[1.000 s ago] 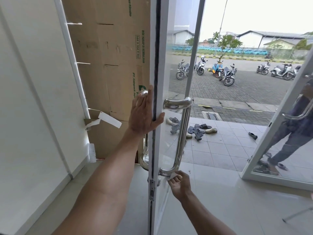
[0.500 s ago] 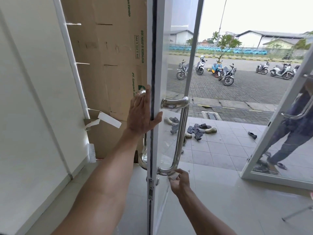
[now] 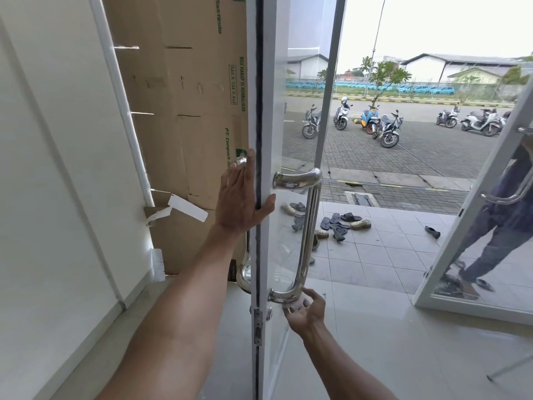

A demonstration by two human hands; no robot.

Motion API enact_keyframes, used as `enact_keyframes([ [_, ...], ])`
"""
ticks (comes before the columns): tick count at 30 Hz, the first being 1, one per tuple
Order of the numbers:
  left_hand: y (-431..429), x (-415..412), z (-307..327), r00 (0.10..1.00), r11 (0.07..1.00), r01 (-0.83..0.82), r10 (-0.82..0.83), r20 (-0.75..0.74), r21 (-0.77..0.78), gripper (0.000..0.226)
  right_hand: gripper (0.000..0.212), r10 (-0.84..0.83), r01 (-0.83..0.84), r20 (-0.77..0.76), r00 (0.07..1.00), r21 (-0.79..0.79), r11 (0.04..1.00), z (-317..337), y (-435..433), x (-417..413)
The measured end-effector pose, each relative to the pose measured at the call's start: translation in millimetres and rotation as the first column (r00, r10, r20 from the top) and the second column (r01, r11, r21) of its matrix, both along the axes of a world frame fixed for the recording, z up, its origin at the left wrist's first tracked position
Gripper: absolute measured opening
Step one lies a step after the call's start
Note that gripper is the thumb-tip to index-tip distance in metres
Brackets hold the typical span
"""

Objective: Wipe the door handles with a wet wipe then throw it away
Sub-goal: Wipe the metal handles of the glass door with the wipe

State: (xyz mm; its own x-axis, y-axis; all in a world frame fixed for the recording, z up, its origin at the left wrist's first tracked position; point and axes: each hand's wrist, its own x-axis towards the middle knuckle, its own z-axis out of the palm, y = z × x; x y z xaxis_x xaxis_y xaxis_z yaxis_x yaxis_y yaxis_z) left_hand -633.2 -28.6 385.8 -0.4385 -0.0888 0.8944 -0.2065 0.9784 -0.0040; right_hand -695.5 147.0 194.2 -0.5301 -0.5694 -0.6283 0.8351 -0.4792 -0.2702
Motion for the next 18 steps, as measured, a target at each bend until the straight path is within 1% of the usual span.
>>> enact_keyframes([
  [2,0.5,-0.2,-0.3,1.0,1.0,-0.007,0.007,0.001,0.012,0.087,0.029,0.023,-0.022,0.02,1.0,-0.063,0.998,-2.0,-3.9,2.1],
  [4,0.2,-1.2,-1.1,1.0,1.0,-0.007,0.007,0.004,0.013,0.086,0.016,0.068,-0.064,0.025,0.997,-0.14,0.988,-0.5,-11.7,11.6],
  [5,0.2,-1.7,-1.4,1.0,1.0,-0.007,0.007,0.001,0.012,0.086,0.014,0.072,-0.067,0.021,0.997,-0.165,0.984,0.0,-15.1,16.0],
  [7,-0.5,-2.1,-1.1,1.0,1.0,-0.001,0.001,-0.005,0.009,0.085,0.021,0.052,-0.052,-0.006,0.999,-0.14,0.989,4.0,-19.3,22.3],
  [8,-0.7,-1.6,-0.9,1.0,1.0,0.001,-0.001,-0.008,0.005,0.085,0.018,0.043,-0.043,-0.002,0.999,-0.094,0.995,5.9,-20.4,22.7],
  [9,-1.1,-1.3,-0.8,1.0,1.0,0.003,-0.003,-0.011,0.002,0.084,0.014,0.047,-0.047,-0.022,0.999,-0.016,0.999,10.3,-20.2,24.4],
  [11,-2.0,-0.3,-0.2,1.0,1.0,0.005,-0.005,-0.02,-0.002,0.084,0.014,0.055,-0.038,-0.079,0.995,0.196,0.98,13.8,-19.4,25.3],
  [12,-2.2,0.0,-0.1,1.0,1.0,0.006,-0.006,-0.023,-0.001,0.084,0.012,0.051,-0.01,-0.119,0.992,0.321,0.947,14.1,-19.6,27.0],
  [13,-2.6,0.3,-0.3,1.0,1.0,0.005,-0.005,-0.025,0.002,0.085,0.008,0.045,0.042,-0.18,0.983,0.453,0.891,13.3,-20.1,29.6],
  [14,-2.7,0.5,-0.5,1.0,1.0,0.001,-0.001,-0.024,0.006,0.085,0.011,0.062,0.13,-0.285,0.956,0.608,0.783,12.6,-20.2,32.2],
  [15,-2.6,0.2,-0.8,1.0,1.0,-0.002,0.002,-0.021,0.01,0.086,0.018,0.094,0.247,-0.417,0.904,0.69,0.681,12.5,-19.7,34.3],
  [16,-2.8,0.7,-1.3,1.0,1.0,-0.005,0.006,-0.016,0.015,0.086,0.024,0.137,0.391,-0.59,0.796,0.674,0.626,10.1,-19.6,36.7],
  [17,-3.1,0.9,-1.2,1.0,1.0,-0.006,0.006,-0.012,0.019,0.086,0.025,0.213,0.503,-0.74,0.638,0.61,0.612,6.4,-19.6,38.5],
  [18,-3.4,0.8,-1.3,1.0,1.0,-0.007,0.007,-0.011,0.019,0.086,0.023,0.358,0.541,-0.819,0.449,0.568,0.62,-2.4,-19.7,38.5],
])
